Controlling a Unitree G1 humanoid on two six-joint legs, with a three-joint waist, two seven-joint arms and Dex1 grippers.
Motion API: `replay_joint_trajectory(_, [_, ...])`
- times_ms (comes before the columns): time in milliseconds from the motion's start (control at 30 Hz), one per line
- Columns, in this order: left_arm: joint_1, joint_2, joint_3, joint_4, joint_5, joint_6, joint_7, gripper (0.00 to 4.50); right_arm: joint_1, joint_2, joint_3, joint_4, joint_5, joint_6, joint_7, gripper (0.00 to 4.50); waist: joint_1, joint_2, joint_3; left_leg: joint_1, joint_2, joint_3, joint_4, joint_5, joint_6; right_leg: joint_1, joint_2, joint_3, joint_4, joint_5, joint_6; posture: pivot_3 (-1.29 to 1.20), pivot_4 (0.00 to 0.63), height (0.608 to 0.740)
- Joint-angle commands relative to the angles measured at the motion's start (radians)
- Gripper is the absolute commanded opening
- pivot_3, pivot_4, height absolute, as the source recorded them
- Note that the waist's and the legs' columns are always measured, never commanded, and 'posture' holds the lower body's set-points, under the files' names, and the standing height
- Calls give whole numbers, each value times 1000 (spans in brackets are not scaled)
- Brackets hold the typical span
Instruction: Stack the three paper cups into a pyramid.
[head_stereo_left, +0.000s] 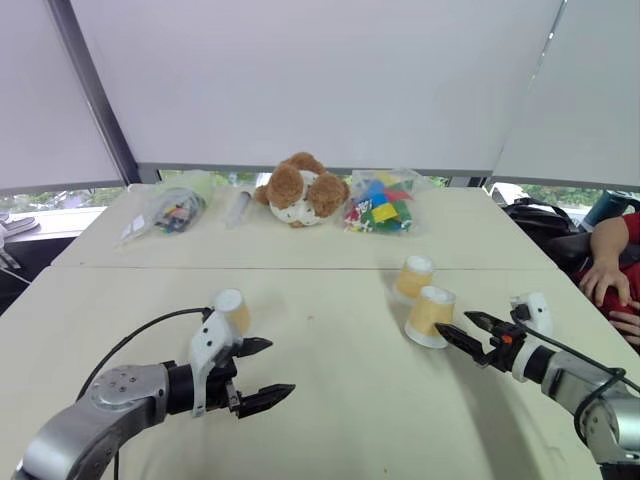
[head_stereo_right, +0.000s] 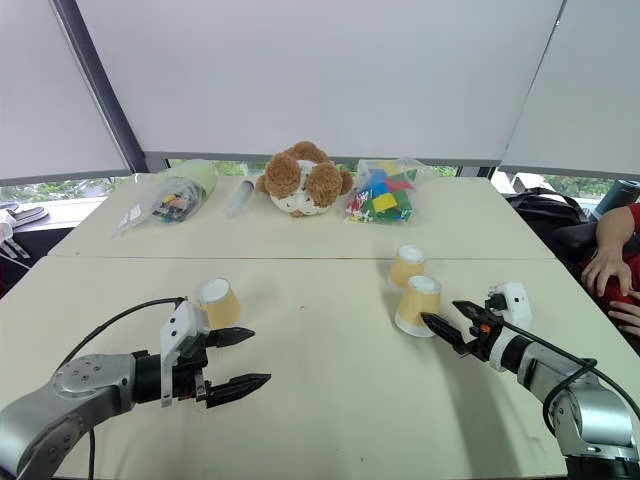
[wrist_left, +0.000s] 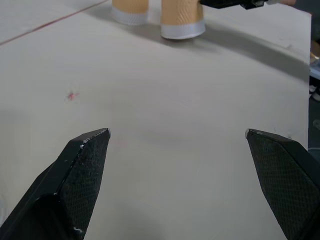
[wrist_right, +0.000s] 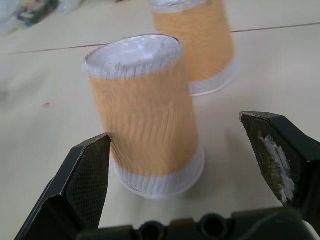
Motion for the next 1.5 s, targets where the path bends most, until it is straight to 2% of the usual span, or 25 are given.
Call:
replay_joint_trajectory(33, [12, -5, 26, -34, -11, -5, 16, 4476, 4, -25, -7, -44, 24, 20, 26, 4500, 2, 0, 0, 0, 0, 0, 0, 0, 0, 0, 0, 0, 0, 0, 0, 0, 150, 740])
replay_joint_trajectory(267, [24, -7, 23, -20, -10, -14, 18, 4476, 43, -50, -28, -108, 50, 48, 41, 4500, -1, 0, 0, 0, 0, 0, 0, 0, 0, 0, -1, 0, 0, 0, 0, 0, 150, 740])
replay_joint_trajectory(400, [3, -13, 3, -4, -3, -17, 12, 4476, 3, -42, -1, -117, 46, 49, 32, 4500, -2, 0, 0, 0, 0, 0, 0, 0, 0, 0, 0, 0, 0, 0, 0, 0, 150, 740])
replay_joint_trajectory(833, [8, -27, -6, -15, 14, -14, 31, 4476, -152, -27, 87, 45, -11, -18, 70, 4500, -1, 0, 0, 0, 0, 0, 0, 0, 0, 0, 0, 0, 0, 0, 0, 0, 150, 740])
replay_joint_trajectory(900, [11, -28, -4, -16, 17, -14, 35, 4500, -163, -22, 92, 61, -17, -29, 72, 3939, -1, 0, 0, 0, 0, 0, 0, 0, 0, 0, 0, 0, 0, 0, 0, 0, 150, 740])
replay_joint_trajectory(1000, [18, -27, -3, -18, 22, -16, 37, 4500, -168, -20, 98, 70, -20, -35, 78, 2584, -1, 0, 0, 0, 0, 0, 0, 0, 0, 0, 0, 0, 0, 0, 0, 0, 150, 740])
replay_joint_trajectory(1033, [19, -27, -2, -18, 22, -16, 39, 4500, -168, -20, 101, 70, -22, -34, 81, 2266, -1, 0, 0, 0, 0, 0, 0, 0, 0, 0, 0, 0, 0, 0, 0, 0, 150, 740])
replay_joint_trajectory(1167, [22, -26, 5, -18, 19, -16, 42, 4500, -177, -20, 105, 45, -20, -29, 82, 2262, -1, 0, 0, 0, 0, 0, 0, 0, 0, 0, 0, 0, 0, 0, 0, 0, 150, 740])
replay_joint_trajectory(1267, [17, -23, 27, -16, 0, -10, 42, 4500, -224, -26, 136, -61, 22, 37, 87, 2262, -3, 1, 1, 0, 0, 0, 0, 0, 0, 0, 0, 0, 0, 0, 0, 0, 150, 740])
replay_joint_trajectory(1500, [9, -16, 36, -10, 5, -11, 39, 4500, -340, 55, 303, -164, 43, 149, 90, 2262, -3, 1, 1, 0, 1, 0, -1, 0, 0, -2, 1, 0, 1, 0, 1, 0, 150, 740])
